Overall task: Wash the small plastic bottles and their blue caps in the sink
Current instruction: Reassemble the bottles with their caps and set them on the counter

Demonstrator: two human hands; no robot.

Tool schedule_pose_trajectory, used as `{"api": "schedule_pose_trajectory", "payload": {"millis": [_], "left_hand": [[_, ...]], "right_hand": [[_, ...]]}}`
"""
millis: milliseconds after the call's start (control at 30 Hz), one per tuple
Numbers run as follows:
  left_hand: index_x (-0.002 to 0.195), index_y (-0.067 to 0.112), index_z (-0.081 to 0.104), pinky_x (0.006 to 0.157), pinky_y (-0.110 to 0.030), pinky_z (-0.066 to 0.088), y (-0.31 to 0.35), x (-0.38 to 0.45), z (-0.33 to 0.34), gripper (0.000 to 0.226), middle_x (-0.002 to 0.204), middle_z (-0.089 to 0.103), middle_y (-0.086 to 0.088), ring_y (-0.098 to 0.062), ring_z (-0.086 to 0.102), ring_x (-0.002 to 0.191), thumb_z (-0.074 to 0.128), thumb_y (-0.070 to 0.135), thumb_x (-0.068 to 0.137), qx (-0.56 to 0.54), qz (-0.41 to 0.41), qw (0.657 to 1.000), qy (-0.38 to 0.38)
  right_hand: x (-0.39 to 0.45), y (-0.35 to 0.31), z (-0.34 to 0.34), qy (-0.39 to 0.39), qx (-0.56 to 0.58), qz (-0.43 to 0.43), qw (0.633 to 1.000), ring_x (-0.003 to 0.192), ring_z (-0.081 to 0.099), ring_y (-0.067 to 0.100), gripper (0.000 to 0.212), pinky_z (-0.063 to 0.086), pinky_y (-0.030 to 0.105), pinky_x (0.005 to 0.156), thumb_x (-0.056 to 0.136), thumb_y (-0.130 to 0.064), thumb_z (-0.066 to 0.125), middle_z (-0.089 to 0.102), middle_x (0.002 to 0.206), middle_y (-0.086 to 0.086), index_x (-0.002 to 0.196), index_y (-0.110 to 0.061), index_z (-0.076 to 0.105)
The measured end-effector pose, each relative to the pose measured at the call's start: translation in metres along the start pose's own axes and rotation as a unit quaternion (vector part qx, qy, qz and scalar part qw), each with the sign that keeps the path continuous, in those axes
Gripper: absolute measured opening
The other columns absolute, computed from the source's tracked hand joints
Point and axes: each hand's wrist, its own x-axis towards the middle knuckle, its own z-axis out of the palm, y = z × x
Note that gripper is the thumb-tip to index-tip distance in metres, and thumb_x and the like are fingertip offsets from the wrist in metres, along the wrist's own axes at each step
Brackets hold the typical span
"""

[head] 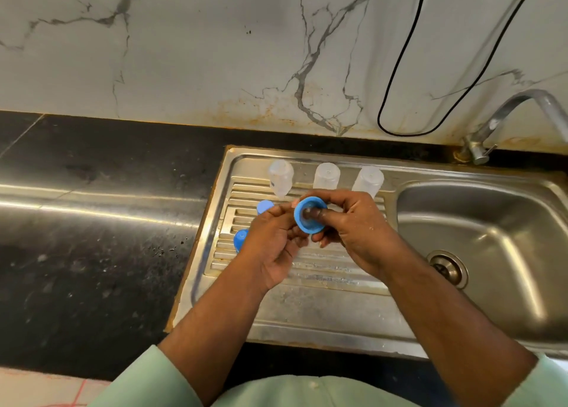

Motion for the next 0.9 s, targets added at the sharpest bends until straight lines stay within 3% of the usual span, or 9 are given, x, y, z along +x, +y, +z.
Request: {"api": "schedule_pose_trajectory", "payload": {"millis": [167,267,333,400,567,633,700,767,900], "left_hand": [[0.100,0.018,0.067,0.067,-0.027,0.048,0.033,0.061,-0.012,0.011,0.097,0.070,-0.004,-0.020,0.065,0.085,0.070,0.024,0.092,0.336,0.159,0.920,0.122],[0.122,0.021,0.062,0.085,-0.031,0.047,0.062,0.120,-0.018,0.039,0.125,0.058,-0.008,-0.027,0.060,0.110,0.074,0.031,0.087,0.587,0.212,0.774,0.107],[0.142,0.028,0.046,0.097,-0.041,0.047,0.070,0.152,-0.016,0.067,0.146,0.039,-0.012,-0.034,0.053,0.123,0.075,0.043,0.084,0.727,0.166,0.663,0.076],[0.150,0.032,0.036,0.102,-0.046,0.047,0.066,0.174,-0.015,0.082,0.155,0.026,-0.014,-0.039,0.047,0.130,0.077,0.047,0.080,0.779,0.114,0.616,0.038],[0.140,0.022,0.048,0.094,-0.038,0.048,0.047,0.183,-0.013,0.067,0.136,0.052,-0.011,-0.032,0.056,0.119,0.078,0.028,0.081,0.765,0.110,0.634,0.021],[0.138,0.022,0.048,0.090,-0.036,0.047,0.055,0.165,-0.007,0.061,0.133,0.052,-0.010,-0.029,0.057,0.117,0.075,0.028,0.084,0.728,0.187,0.657,0.060],[0.138,0.023,0.049,0.086,-0.034,0.046,0.068,0.141,-0.006,0.059,0.136,0.049,-0.010,-0.024,0.055,0.112,0.074,0.027,0.085,0.658,0.305,0.678,0.121],[0.135,0.022,0.053,0.085,-0.033,0.047,0.081,0.120,-0.012,0.057,0.133,0.053,-0.009,-0.023,0.058,0.108,0.076,0.029,0.083,0.668,0.294,0.668,0.145],[0.112,0.026,0.065,0.081,-0.032,0.054,0.097,0.081,-0.033,0.043,0.108,0.063,0.002,-0.018,0.062,0.094,0.083,0.038,0.075,0.483,0.246,0.817,0.196]], "right_hand": [[0.030,0.016,0.001,0.069,-0.030,0.114,0.991,0.069,0.074,0.026,0.016,0.062,0.040,0.066,0.100,-0.008,0.050,0.065,0.103,0.012,0.103,-0.023,0.053],[0.042,0.021,0.001,0.035,-0.013,0.149,0.988,0.068,0.073,0.028,0.021,0.061,0.037,0.063,0.102,-0.009,0.043,0.066,0.101,0.018,0.103,-0.029,0.050],[0.048,0.023,-0.001,0.021,0.039,0.127,0.991,0.071,0.072,0.027,0.025,0.060,0.035,0.063,0.102,-0.006,0.044,0.066,0.104,0.019,0.110,-0.024,0.060],[0.054,0.029,-0.006,0.041,0.085,0.114,0.989,0.083,0.071,0.028,0.028,0.060,0.035,0.069,0.098,0.001,0.048,0.063,0.113,0.015,0.112,-0.016,0.066],[0.056,0.031,-0.021,0.047,0.268,0.137,0.953,0.110,0.064,0.032,0.022,0.059,0.036,0.082,0.096,-0.009,0.055,0.062,0.122,0.017,0.113,-0.006,0.068],[0.054,0.032,-0.026,0.060,0.198,0.087,0.974,0.108,0.065,0.025,0.024,0.058,0.035,0.086,0.097,-0.013,0.055,0.062,0.124,0.010,0.116,-0.021,0.068],[0.052,0.035,-0.032,0.074,0.020,0.004,0.997,0.109,0.062,0.016,0.048,0.053,0.031,0.092,0.095,-0.014,0.060,0.056,0.124,-0.001,0.128,-0.048,0.049],[0.048,0.033,-0.036,0.073,-0.119,-0.045,0.989,0.112,0.058,0.011,0.063,0.051,0.027,0.095,0.090,-0.015,0.067,0.049,0.123,-0.007,0.131,-0.053,0.037],[0.037,0.017,-0.037,0.144,-0.172,-0.163,0.961,0.103,0.059,0.009,0.044,0.055,0.020,0.084,0.079,-0.017,0.079,0.050,0.116,-0.006,0.103,-0.043,0.053]]}}
